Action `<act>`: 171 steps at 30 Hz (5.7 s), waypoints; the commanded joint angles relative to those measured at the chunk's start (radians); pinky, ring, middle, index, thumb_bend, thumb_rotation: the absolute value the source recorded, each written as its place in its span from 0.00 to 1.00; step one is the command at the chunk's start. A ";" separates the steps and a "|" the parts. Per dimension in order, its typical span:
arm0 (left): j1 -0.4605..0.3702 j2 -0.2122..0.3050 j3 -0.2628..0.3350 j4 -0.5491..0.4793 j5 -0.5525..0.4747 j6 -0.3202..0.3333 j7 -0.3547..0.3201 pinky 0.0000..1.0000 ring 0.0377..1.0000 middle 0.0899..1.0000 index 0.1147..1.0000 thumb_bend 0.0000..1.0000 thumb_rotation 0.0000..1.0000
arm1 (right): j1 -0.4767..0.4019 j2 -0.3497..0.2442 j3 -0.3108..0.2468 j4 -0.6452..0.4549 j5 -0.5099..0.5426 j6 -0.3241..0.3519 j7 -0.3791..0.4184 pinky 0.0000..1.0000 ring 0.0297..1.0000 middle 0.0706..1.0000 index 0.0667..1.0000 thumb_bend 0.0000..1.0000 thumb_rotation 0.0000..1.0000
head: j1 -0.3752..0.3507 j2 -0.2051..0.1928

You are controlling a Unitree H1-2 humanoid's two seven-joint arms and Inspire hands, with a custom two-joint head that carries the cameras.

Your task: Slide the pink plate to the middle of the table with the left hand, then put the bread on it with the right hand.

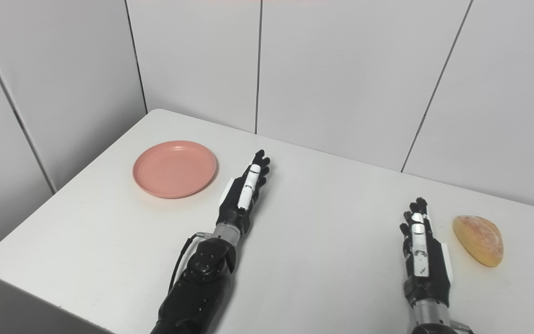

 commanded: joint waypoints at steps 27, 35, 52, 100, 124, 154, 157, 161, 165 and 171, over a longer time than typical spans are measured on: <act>-0.083 0.196 0.168 -0.085 0.072 -0.047 0.220 0.82 0.79 0.76 0.75 0.57 1.00 | 0.010 -0.008 -0.012 -0.032 0.014 -0.007 0.004 1.00 1.00 1.00 1.00 0.61 0.89 | 0.028 -0.008; -0.072 0.239 0.200 -0.064 0.108 -0.035 0.296 0.81 0.78 0.77 0.75 0.54 1.00 | 0.012 -0.003 -0.023 -0.030 0.030 -0.017 0.003 1.00 1.00 1.00 1.00 0.59 0.86 | 0.032 -0.009; -0.051 0.309 0.236 0.086 0.122 -0.049 0.369 0.87 0.83 0.80 0.79 0.57 1.00 | 0.015 -0.009 -0.022 -0.053 0.041 0.005 0.011 1.00 1.00 1.00 1.00 0.58 0.87 | 0.038 -0.005; -0.111 0.211 0.150 0.196 -0.079 0.067 0.175 0.87 0.87 0.85 0.85 0.55 1.00 | 0.034 -0.008 -0.022 -0.157 0.034 0.096 -0.016 1.00 1.00 1.00 1.00 0.58 0.89 | 0.025 0.032; -0.097 0.186 0.096 0.152 -0.129 0.164 0.021 0.85 0.85 0.82 0.80 0.52 1.00 | -0.006 0.035 -0.020 -0.098 0.000 0.045 -0.067 1.00 1.00 1.00 1.00 0.66 0.88 | -0.146 0.095; -0.078 0.130 0.014 0.074 -0.140 0.296 -0.082 0.86 0.86 0.84 0.83 0.52 1.00 | -0.027 0.089 0.016 -0.149 -0.062 0.097 -0.118 1.00 1.00 1.00 1.00 0.63 0.95 | -0.441 0.182; -0.075 0.118 0.014 0.073 -0.139 0.304 -0.078 0.85 0.86 0.84 0.82 0.53 1.00 | -0.028 0.091 0.019 -0.155 -0.065 0.103 -0.121 1.00 1.00 1.00 1.00 0.63 0.96 | -0.463 0.189; -0.062 0.106 -0.004 0.060 -0.135 0.298 -0.101 0.84 0.85 0.82 0.81 0.49 1.00 | -0.035 0.095 0.018 -0.145 -0.066 0.093 -0.123 1.00 1.00 1.00 1.00 0.61 0.96 | -0.485 0.193; -0.045 0.093 -0.020 0.038 -0.142 0.300 -0.112 0.87 0.86 0.83 0.81 0.50 1.00 | -0.038 0.094 0.022 -0.141 -0.069 0.090 -0.119 1.00 1.00 1.00 1.00 0.63 0.96 | -0.501 0.193; -0.016 0.063 -0.048 -0.004 -0.134 0.290 -0.127 0.88 0.87 0.85 0.84 0.48 1.00 | -0.038 0.097 0.026 -0.147 -0.071 0.104 -0.122 1.00 1.00 1.00 1.00 0.64 0.96 | -0.508 0.193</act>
